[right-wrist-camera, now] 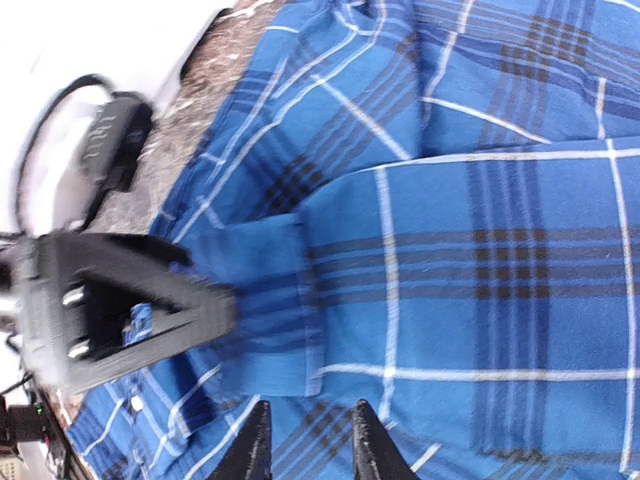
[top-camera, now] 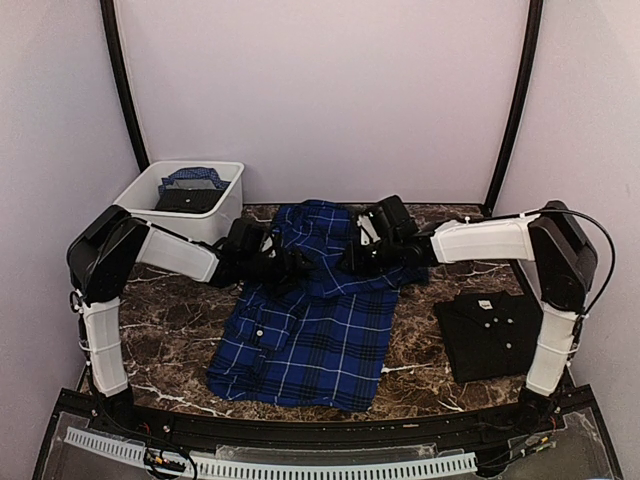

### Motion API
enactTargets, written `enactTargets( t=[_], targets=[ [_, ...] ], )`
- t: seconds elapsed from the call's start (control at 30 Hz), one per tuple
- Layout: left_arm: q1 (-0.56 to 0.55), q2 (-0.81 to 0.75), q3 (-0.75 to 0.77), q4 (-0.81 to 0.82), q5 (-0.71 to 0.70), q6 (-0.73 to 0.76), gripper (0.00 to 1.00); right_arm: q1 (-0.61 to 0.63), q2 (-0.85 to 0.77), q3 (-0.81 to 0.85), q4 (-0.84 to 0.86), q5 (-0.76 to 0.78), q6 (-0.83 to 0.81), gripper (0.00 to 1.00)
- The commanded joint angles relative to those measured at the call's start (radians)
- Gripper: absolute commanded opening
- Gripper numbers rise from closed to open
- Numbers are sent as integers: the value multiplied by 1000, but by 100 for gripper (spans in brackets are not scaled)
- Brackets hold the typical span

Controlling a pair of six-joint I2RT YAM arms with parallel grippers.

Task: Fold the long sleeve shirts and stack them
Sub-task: Pass from the right arm to the left, then move the right arm to the center of the board with the 1/3-folded shirt.

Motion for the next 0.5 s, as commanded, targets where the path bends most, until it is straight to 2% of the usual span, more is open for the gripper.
enactTargets(
  t=[0.0, 0.17, 0.3, 0.37, 0.43, 0.47],
  targets=[
    [-5, -32, -15, 127, 28, -4, 81, -21, 99, 69, 9, 23, 45, 23],
    [-6, 16, 18, 142, 52, -8, 82, -16, 217, 185, -12, -14, 46, 20],
    [-6, 25, 39, 81, 32, 9, 79, -14, 230, 215, -51, 13, 38, 19],
    [-6, 25, 42, 56, 28, 13, 75, -23, 197, 195, -64, 56, 27, 20],
    [-6, 24, 51, 29, 27, 17, 56, -41, 148, 163, -82, 89, 23, 21],
    [-7, 22, 57, 21, 27, 20, 52, -52, 123, 140, -88, 109, 26, 21]
  ],
)
